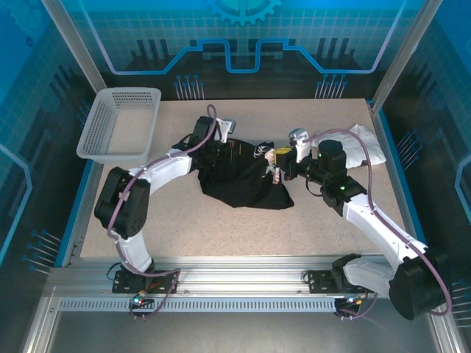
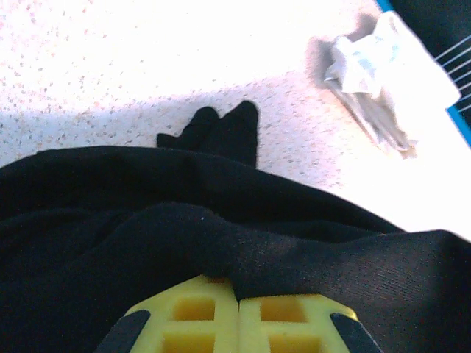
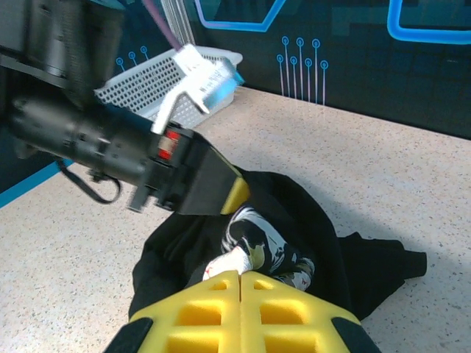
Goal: Fold the inside-out t-shirt
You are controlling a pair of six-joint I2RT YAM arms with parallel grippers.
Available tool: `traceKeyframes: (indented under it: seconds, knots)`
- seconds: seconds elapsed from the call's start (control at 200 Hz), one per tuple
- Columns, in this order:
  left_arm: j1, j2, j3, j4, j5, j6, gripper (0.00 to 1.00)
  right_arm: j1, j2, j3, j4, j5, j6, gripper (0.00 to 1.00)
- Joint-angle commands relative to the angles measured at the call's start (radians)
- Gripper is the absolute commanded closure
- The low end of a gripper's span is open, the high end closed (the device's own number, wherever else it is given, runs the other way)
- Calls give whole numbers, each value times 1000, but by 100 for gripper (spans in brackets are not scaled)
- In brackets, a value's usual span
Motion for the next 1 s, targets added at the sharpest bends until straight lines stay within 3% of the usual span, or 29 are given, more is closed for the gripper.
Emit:
traceKeyframes:
  seconds: [0.0, 0.275, 0.455, 0.545, 0.685, 0.845, 0.995]
  knots:
    - [4, -154, -23, 47, 81, -70, 100, -19, -42, 26, 4, 42, 13, 100]
    - [25, -388, 30, -193, 111, -114, 100, -31, -92, 150, -95, 86, 8, 100]
    - [157, -521, -4, -182, 221, -261, 100, -35, -119, 241, -230, 92, -142, 100]
    - [219, -578, -52, -131, 229, -325, 100, -37, -98, 288, -307, 45, -203, 100]
    - [219, -547, -58, -179, 161, -280, 100, -15, 2, 364, -392, -62, -231, 100]
    - [202, -498, -85, -144, 196, -307, 100, 32, 197, 493, -543, 255, -122, 100]
    - [134, -506, -71, -100, 213, -322, 100, 38, 353, 566, -625, 416, -83, 98]
